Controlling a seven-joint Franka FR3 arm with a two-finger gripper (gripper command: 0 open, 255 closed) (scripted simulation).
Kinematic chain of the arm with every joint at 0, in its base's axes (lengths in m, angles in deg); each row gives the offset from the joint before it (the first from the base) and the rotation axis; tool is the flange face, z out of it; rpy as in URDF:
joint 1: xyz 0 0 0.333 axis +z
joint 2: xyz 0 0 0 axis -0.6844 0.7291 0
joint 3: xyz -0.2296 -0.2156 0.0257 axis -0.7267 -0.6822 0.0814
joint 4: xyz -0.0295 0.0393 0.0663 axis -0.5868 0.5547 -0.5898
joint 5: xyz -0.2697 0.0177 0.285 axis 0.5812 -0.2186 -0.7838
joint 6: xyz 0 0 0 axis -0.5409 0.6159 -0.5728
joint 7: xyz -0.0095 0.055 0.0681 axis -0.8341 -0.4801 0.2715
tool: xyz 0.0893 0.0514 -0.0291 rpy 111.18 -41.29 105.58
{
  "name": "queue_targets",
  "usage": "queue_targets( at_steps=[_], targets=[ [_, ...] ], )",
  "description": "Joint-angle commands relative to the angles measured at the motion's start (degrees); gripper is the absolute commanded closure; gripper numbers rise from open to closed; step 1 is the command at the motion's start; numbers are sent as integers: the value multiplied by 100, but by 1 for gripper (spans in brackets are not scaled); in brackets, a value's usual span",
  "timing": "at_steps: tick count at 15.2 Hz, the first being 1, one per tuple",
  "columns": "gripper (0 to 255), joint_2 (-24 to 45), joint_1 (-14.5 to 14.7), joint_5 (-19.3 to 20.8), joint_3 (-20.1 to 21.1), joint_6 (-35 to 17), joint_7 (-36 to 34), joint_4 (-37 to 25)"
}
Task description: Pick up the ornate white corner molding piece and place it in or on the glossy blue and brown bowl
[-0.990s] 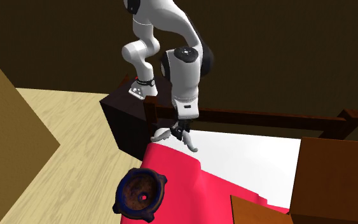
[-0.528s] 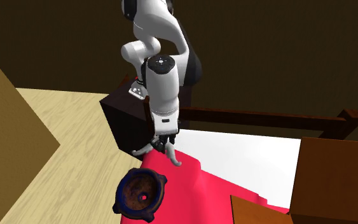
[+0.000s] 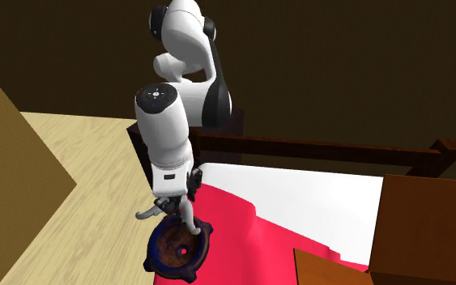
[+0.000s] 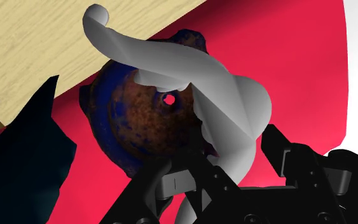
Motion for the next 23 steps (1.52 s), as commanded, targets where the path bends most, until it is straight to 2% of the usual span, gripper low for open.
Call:
queue_targets(
  at_steps=[1, 14, 21, 22, 23],
  targets=[
    [255, 162, -78, -50, 30, -20, 50, -136],
    [255, 525, -91, -207, 139, -772, 152, 276],
    [255, 525, -91, -207, 138, -772, 152, 276],
    [0, 525, -87, -207, 139, -778, 149, 282],
    [0, 518, -84, -207, 138, -785, 150, 296]
  ],
)
